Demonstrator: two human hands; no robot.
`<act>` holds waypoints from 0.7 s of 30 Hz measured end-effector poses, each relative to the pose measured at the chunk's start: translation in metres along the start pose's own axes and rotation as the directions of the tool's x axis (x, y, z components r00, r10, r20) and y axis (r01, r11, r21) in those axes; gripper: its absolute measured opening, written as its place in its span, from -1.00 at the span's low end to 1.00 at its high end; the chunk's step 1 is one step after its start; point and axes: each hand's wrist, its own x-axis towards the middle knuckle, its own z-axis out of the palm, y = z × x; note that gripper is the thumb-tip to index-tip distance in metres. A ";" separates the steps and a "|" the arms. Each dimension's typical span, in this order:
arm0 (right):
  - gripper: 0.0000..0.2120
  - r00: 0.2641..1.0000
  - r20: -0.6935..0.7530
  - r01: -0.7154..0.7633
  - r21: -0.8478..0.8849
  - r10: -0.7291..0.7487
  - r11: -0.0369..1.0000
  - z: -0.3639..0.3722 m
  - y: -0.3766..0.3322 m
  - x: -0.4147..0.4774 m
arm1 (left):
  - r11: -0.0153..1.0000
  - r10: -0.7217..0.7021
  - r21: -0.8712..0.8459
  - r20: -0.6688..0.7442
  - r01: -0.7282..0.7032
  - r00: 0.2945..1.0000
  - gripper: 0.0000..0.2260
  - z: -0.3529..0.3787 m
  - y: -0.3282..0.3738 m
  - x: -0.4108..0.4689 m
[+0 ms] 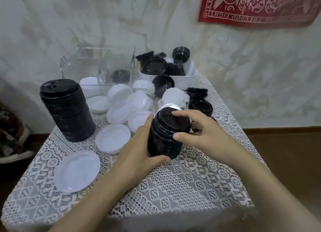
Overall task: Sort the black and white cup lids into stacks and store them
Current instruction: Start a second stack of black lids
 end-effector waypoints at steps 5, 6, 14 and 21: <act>-0.48 0.999 -0.016 -0.026 0.069 0.028 0.997 0.000 0.002 -0.004 | 1.000 0.009 -0.025 0.016 -0.008 1.000 0.10 0.003 -0.002 -0.001; -0.49 1.000 -0.012 -0.026 0.078 0.027 0.997 0.000 0.002 -0.005 | 0.999 0.011 -0.035 0.020 -0.010 1.000 0.09 0.002 -0.003 -0.002; -0.52 0.998 0.053 -0.023 0.114 0.017 0.993 -0.005 0.009 -0.001 | 1.000 -0.006 -0.012 0.040 0.007 0.999 0.04 -0.005 -0.006 0.002; -0.52 0.999 0.036 0.007 0.071 -0.010 0.997 -0.003 0.004 -0.005 | 0.999 0.004 -0.043 0.037 -0.002 0.999 0.01 -0.006 -0.001 -0.003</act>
